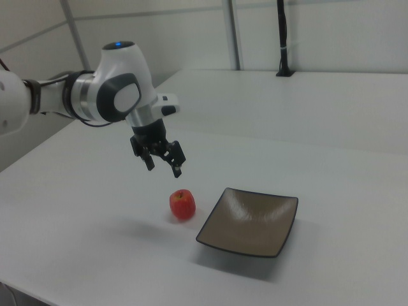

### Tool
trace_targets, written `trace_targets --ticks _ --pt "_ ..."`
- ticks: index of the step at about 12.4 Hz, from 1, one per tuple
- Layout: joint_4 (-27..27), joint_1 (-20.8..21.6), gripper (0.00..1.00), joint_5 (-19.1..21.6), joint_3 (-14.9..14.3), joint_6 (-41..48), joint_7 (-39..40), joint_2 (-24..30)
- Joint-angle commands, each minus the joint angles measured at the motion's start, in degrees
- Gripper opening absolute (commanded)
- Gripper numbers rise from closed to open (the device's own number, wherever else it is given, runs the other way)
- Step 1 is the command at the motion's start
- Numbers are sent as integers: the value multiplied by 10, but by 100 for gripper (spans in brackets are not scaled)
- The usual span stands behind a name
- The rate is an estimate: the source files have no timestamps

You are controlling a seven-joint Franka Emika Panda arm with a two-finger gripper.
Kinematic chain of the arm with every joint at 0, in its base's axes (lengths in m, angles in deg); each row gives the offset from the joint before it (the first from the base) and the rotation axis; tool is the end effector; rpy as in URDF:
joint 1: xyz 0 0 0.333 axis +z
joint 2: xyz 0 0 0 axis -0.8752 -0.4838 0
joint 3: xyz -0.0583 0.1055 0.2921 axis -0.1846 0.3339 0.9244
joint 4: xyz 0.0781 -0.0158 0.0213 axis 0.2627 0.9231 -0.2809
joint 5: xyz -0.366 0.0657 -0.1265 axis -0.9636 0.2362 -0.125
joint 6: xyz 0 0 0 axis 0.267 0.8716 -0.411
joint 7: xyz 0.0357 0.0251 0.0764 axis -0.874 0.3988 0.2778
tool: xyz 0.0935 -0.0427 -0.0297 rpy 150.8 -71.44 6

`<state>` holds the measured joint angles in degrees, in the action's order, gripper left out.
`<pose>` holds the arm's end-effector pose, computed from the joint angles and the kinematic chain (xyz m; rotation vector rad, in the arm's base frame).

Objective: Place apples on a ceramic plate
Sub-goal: 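Move the open gripper over the red apple and lower it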

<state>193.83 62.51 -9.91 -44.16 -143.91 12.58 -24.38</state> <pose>0.5719 0.0451 0.4660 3.1168 0.0568 0.1221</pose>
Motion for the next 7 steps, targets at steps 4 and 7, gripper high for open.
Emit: trace_targets --ticks 4,7 --pt "-19 15 100 -52 0 -40 -31 -82" --pt "-26 15 100 -76 0 -57 -50 -112"
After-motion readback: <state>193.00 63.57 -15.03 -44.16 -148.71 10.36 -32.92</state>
